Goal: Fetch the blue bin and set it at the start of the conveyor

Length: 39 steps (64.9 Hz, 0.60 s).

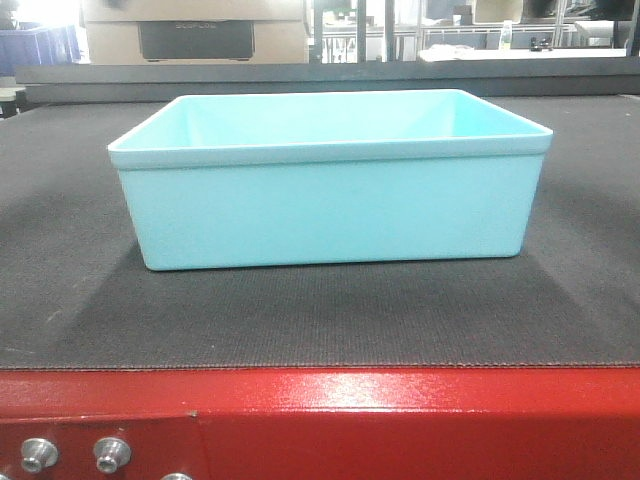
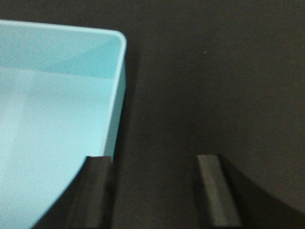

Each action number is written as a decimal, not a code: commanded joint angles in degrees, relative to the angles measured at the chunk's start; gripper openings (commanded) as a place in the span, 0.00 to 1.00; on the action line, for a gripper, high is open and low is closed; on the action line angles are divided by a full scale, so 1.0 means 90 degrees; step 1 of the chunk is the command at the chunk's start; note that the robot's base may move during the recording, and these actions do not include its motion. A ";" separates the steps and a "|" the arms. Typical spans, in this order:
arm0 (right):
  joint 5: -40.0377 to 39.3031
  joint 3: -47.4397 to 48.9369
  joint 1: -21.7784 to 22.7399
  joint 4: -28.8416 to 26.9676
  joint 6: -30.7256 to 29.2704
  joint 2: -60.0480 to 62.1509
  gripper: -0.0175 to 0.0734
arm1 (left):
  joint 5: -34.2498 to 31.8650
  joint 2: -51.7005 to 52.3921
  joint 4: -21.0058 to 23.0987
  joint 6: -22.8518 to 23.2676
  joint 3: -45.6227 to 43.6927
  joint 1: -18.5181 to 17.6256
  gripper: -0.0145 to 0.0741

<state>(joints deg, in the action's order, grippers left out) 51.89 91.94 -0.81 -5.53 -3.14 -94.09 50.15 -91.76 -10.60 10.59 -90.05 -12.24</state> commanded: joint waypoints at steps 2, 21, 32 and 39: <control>0.0037 -0.0273 0.0309 0.0077 -0.0037 0.0426 0.21 | 0.0180 0.0359 -0.0024 -0.0097 0.0289 0.0265 0.37; -0.1083 -0.2469 0.0414 0.0177 -0.0037 0.1674 0.02 | -0.0785 0.1558 0.0053 -0.0097 0.2300 0.0671 0.04; -0.2102 -0.4097 0.0414 0.0195 -0.0037 0.2754 0.02 | -0.1815 0.2619 0.0103 -0.0097 0.3803 0.0774 0.04; -0.2856 -0.5083 0.0401 0.0195 -0.0037 0.3597 0.02 | -0.2533 0.3506 0.0103 -0.0097 0.4791 0.0774 0.04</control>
<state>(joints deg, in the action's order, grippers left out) 32.76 51.59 2.59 -4.53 -3.14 -67.14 32.98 -65.53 -10.09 9.99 -52.11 -5.54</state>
